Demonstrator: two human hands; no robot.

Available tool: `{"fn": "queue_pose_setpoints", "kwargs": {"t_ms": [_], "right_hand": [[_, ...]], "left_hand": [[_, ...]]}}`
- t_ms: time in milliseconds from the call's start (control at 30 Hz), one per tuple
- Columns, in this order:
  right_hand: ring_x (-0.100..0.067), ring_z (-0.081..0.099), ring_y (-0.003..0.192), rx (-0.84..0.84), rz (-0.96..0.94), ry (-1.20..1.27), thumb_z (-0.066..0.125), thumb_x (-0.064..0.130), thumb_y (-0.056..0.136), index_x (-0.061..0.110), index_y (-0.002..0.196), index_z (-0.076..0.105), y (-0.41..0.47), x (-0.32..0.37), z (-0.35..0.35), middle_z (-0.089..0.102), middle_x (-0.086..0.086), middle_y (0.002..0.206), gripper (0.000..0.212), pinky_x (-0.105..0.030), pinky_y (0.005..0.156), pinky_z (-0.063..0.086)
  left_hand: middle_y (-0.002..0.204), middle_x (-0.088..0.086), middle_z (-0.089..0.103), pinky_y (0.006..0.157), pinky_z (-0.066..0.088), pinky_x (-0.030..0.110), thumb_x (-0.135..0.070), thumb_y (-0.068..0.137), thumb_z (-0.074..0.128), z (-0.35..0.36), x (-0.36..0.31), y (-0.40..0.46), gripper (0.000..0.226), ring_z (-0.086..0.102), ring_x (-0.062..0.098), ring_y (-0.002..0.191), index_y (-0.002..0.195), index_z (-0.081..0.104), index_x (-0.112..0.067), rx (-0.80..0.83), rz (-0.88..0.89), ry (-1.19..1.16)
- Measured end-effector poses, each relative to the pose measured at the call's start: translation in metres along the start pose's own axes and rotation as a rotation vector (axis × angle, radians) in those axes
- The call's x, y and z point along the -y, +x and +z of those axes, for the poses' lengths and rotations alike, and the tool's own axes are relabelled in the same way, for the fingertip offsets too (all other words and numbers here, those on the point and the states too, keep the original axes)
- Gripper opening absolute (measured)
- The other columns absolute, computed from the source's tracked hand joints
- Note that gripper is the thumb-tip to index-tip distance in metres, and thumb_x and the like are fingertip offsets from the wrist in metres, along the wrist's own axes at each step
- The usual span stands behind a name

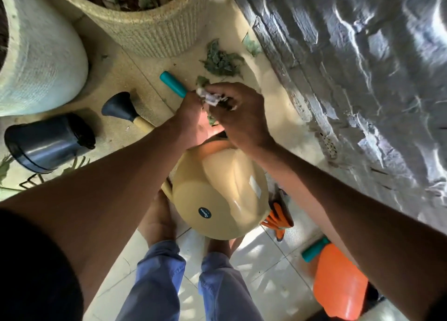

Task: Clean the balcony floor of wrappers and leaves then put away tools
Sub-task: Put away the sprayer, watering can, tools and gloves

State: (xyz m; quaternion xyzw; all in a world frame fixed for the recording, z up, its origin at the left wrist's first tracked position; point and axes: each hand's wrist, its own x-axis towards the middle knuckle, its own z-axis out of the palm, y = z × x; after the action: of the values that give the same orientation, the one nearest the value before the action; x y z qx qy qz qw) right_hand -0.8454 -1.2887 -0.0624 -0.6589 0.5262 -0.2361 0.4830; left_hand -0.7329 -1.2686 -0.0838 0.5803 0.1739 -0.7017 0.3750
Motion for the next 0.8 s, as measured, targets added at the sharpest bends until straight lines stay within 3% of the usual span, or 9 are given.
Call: {"fn": "queue_pose_setpoints", "kwargs": {"t_ms": [67,133,200,300,367,433,567,800], "right_hand": [[-0.02,0.071,0.092,0.023,-0.07,-0.187,0.073,0.019,0.084,0.012,0.108,0.079,-0.003,0.005,0.01,0.076,-0.006,0.097,0.025,-0.038,0.082,0.058],[-0.024,0.069,0.093,0.058,-0.129,-0.418,0.069,0.02,0.086,0.016,0.108,0.079,-0.001,0.002,0.01,0.074,-0.008,0.098,0.025,-0.037,0.082,0.057],[-0.026,0.069,0.091,0.124,-0.181,-0.568,0.07,0.016,0.087,0.014,0.108,0.079,-0.001,0.003,0.008,0.072,-0.011,0.098,0.023,-0.032,0.077,0.055],[-0.028,0.069,0.088,0.145,-0.225,-0.631,0.068,0.012,0.088,0.006,0.109,0.076,-0.003,0.002,0.017,0.072,-0.014,0.098,0.024,-0.028,0.07,0.054],[-0.03,0.068,0.094,0.122,-0.144,-0.641,0.057,0.013,0.09,0.001,0.111,0.073,-0.004,0.001,0.035,0.071,-0.016,0.104,0.029,-0.033,0.081,0.054],[-0.032,0.065,0.102,0.199,-0.138,-0.615,0.057,0.01,0.086,0.0,0.116,0.07,-0.009,0.001,0.041,0.068,-0.016,0.111,0.034,-0.041,0.09,0.055],[-0.028,0.06,0.108,0.271,-0.151,-0.468,0.069,0.0,0.073,0.01,0.133,0.062,-0.016,0.003,0.024,0.062,-0.012,0.12,0.061,-0.041,0.09,0.056],[-0.02,0.062,0.1,0.152,-0.109,-0.28,0.061,-0.014,0.073,0.007,0.125,0.064,-0.012,0.004,0.028,0.065,-0.009,0.113,0.057,-0.027,0.083,0.053]], "left_hand": [[0.049,0.002,0.055,0.042,0.046,0.014,-0.019,0.098,0.047,0.002,0.0,-0.003,0.034,0.06,0.014,0.047,0.065,0.046,-0.013,0.008,0.006,-0.114],[0.054,-0.001,0.046,0.046,0.045,0.014,-0.021,0.095,0.047,0.004,0.0,-0.002,0.032,0.053,0.013,0.05,0.064,0.041,-0.017,0.009,0.004,-0.2],[0.055,0.0,0.053,0.052,0.048,0.018,-0.029,0.1,0.044,0.003,-0.001,-0.002,0.036,0.058,0.016,0.052,0.067,0.051,-0.016,-0.021,0.036,-0.219],[0.07,0.005,0.064,0.082,0.055,0.028,-0.043,0.098,0.051,-0.004,0.0,0.002,0.038,0.068,0.023,0.069,0.077,0.063,-0.014,-0.019,0.082,-0.222],[0.077,0.003,0.064,0.093,0.053,0.032,-0.044,0.095,0.056,-0.01,0.002,0.005,0.033,0.067,0.023,0.08,0.078,0.063,-0.017,-0.029,0.078,-0.181],[0.072,-0.001,0.06,0.08,0.052,0.028,-0.041,0.097,0.055,-0.015,0.003,0.006,0.031,0.065,0.02,0.074,0.074,0.059,-0.02,-0.048,0.069,-0.108],[0.062,-0.006,0.061,0.06,0.051,0.02,-0.033,0.096,0.056,-0.018,-0.001,0.003,0.02,0.066,0.012,0.056,0.08,0.059,-0.023,-0.041,0.072,-0.055],[0.061,0.0,0.057,0.059,0.05,0.021,-0.023,0.101,0.044,-0.024,0.002,0.009,0.028,0.06,0.014,0.06,0.076,0.055,-0.017,0.025,0.077,-0.112]]}}
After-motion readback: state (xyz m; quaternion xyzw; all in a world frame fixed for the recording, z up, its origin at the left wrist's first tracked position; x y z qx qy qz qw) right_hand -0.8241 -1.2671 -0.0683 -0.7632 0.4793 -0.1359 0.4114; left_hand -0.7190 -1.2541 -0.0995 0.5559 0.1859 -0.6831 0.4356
